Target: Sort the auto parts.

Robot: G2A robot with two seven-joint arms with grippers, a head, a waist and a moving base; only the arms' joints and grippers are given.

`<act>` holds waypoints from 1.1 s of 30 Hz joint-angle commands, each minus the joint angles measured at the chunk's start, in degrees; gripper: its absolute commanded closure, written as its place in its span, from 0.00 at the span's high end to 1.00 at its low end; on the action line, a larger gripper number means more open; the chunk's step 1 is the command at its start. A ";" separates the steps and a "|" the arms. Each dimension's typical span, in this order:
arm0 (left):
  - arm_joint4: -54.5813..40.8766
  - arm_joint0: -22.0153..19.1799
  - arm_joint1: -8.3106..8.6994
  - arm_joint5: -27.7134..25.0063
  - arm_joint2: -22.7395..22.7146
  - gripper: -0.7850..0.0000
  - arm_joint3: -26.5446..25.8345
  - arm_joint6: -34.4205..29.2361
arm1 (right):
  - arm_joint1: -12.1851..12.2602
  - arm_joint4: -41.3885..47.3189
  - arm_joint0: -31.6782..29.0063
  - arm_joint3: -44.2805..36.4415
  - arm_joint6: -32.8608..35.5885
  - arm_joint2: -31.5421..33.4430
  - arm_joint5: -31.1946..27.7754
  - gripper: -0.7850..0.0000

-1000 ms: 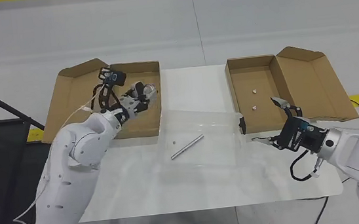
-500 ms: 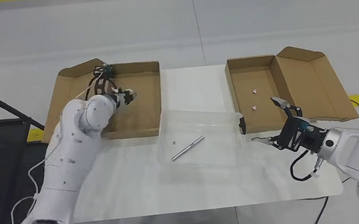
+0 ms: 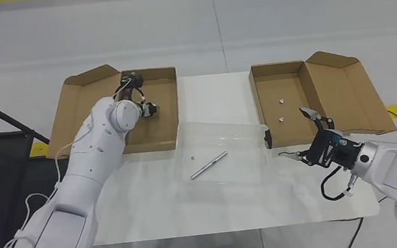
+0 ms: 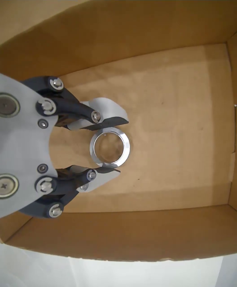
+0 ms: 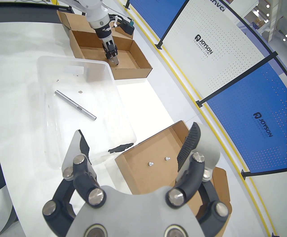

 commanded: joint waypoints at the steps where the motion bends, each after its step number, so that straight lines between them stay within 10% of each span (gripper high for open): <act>1: -0.26 -0.88 -0.37 -0.22 0.30 1.00 1.28 0.55 | 0.00 0.00 0.00 0.00 0.00 0.00 0.00 1.00; 9: 1.59 0.13 -0.25 -0.92 0.27 1.00 -8.10 1.44 | 0.00 0.00 0.00 0.00 0.00 0.00 0.00 1.00; 22: 1.00 17.44 3.96 -11.46 -6.68 1.00 -50.59 -10.64 | 0.00 0.00 0.00 0.00 0.00 0.00 0.00 1.00; 33: -3.61 19.60 4.12 -20.68 0.82 0.86 -58.15 -24.05 | 0.00 0.00 0.00 0.00 0.00 0.00 0.00 1.00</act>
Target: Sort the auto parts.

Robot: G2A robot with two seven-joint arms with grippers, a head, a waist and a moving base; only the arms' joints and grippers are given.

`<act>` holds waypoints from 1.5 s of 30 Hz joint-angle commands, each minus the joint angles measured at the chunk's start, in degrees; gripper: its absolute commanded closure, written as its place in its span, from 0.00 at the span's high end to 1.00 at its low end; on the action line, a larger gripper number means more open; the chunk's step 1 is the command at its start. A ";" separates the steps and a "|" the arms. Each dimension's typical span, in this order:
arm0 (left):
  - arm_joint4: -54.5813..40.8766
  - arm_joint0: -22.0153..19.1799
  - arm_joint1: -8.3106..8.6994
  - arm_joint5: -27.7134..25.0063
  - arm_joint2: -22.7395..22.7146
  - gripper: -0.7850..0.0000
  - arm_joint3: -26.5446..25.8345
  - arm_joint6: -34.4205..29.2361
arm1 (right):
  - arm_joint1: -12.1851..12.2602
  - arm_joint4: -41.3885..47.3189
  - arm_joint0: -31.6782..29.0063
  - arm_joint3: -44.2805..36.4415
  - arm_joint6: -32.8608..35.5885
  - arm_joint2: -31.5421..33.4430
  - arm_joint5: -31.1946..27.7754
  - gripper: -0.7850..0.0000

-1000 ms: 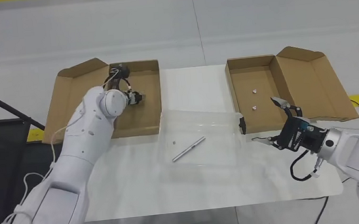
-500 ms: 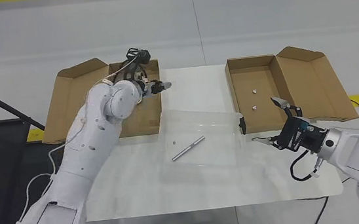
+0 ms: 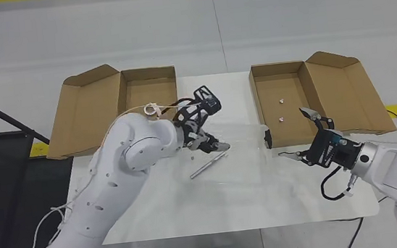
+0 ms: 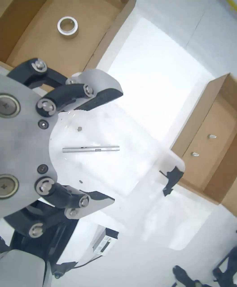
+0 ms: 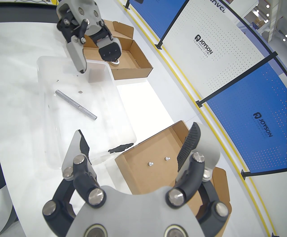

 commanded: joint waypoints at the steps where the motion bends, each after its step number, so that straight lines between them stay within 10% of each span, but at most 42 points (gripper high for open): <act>1: -0.18 -0.16 -0.15 0.22 1.80 0.74 0.34 -1.62 | 0.00 0.00 0.00 0.00 0.00 0.00 0.00 1.00; 2: 0.69 -0.36 -0.19 0.50 2.60 0.57 0.59 -2.50 | 0.00 0.00 0.00 0.00 0.00 0.00 0.00 1.00; 5: 1.35 -0.56 -0.43 2.09 4.46 0.50 2.24 -3.65 | 0.00 0.00 0.00 0.00 0.00 0.00 0.00 1.00; 23: 4.41 -3.73 -1.96 2.51 11.68 0.56 13.89 -2.53 | 0.00 0.00 0.00 0.00 0.00 0.00 0.00 1.00; 45: 7.05 -6.31 -3.94 0.67 17.08 0.39 20.21 -1.21 | 0.00 0.00 0.00 0.00 0.00 0.00 0.00 1.00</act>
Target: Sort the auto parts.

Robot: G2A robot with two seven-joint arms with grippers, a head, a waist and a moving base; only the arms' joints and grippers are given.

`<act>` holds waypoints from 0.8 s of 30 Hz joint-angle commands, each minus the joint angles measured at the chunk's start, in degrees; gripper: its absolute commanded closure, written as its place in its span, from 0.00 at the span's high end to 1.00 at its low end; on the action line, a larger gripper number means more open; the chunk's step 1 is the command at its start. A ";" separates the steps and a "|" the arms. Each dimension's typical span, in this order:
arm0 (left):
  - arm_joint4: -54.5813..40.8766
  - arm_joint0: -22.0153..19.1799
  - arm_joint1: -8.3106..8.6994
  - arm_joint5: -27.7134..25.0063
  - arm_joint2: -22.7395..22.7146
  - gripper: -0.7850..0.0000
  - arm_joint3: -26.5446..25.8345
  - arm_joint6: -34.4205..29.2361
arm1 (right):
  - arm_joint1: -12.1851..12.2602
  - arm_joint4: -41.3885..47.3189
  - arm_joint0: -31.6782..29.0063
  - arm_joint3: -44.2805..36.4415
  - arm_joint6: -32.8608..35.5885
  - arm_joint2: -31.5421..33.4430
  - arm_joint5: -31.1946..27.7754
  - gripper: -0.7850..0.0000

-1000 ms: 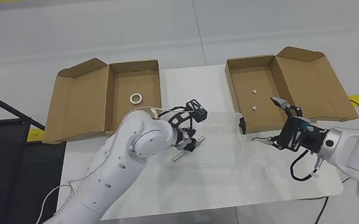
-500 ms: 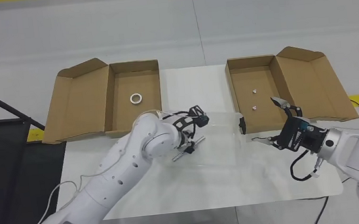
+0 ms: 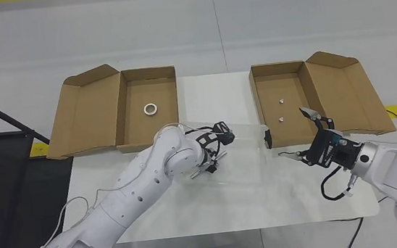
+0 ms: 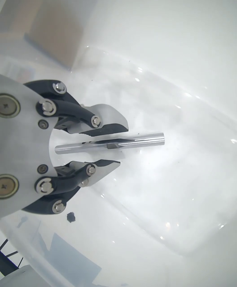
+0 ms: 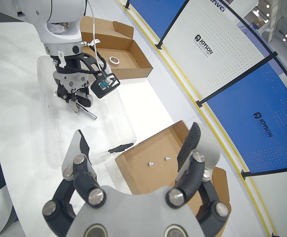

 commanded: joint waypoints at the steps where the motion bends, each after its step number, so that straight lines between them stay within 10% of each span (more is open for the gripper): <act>1: 0.01 -0.11 -0.11 -0.07 0.22 0.38 0.34 -0.17 | 0.00 0.00 0.00 0.00 0.00 0.00 0.00 1.00; 12: 0.40 -0.39 -0.43 -0.19 0.58 0.00 1.30 -0.85 | 0.00 0.00 0.00 0.00 0.00 0.00 0.00 1.00; 24: -8.98 1.40 1.27 0.91 -9.69 0.00 -4.25 3.77 | 0.00 0.00 0.00 0.00 0.00 0.00 0.00 1.00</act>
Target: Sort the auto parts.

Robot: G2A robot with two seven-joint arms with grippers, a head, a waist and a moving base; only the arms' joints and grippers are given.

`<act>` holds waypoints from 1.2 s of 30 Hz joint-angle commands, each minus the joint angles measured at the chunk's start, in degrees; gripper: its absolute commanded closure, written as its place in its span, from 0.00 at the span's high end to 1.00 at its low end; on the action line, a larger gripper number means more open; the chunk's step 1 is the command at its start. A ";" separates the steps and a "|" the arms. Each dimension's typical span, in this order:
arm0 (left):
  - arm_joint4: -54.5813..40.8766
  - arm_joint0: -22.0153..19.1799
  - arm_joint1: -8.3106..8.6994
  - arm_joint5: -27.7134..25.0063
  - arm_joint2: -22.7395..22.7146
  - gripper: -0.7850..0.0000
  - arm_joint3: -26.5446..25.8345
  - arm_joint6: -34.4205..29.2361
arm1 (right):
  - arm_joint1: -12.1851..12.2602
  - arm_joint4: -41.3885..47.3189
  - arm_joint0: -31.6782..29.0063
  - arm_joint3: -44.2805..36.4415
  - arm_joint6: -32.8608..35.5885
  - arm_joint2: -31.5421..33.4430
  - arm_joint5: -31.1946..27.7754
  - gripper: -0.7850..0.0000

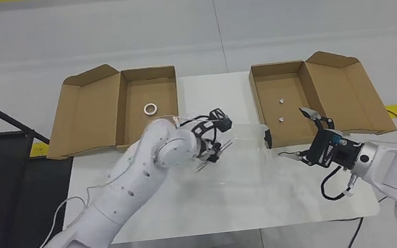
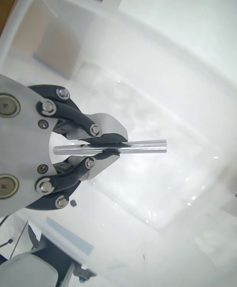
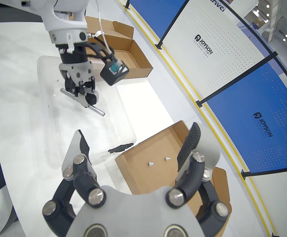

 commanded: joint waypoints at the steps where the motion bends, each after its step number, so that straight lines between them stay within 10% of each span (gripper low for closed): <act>1: -4.06 1.18 0.64 -0.16 -3.67 0.00 -1.72 1.24 | 0.00 0.00 0.00 0.00 0.00 0.00 0.00 1.00; 21: -31.87 9.77 3.95 -7.62 -22.57 0.00 -11.41 11.56 | 0.00 0.00 0.00 0.00 0.00 0.00 0.00 1.00; 36: -7.76 9.37 6.41 6.52 -30.25 0.00 -8.13 14.68 | 0.00 0.00 0.00 0.00 0.00 0.00 0.00 1.00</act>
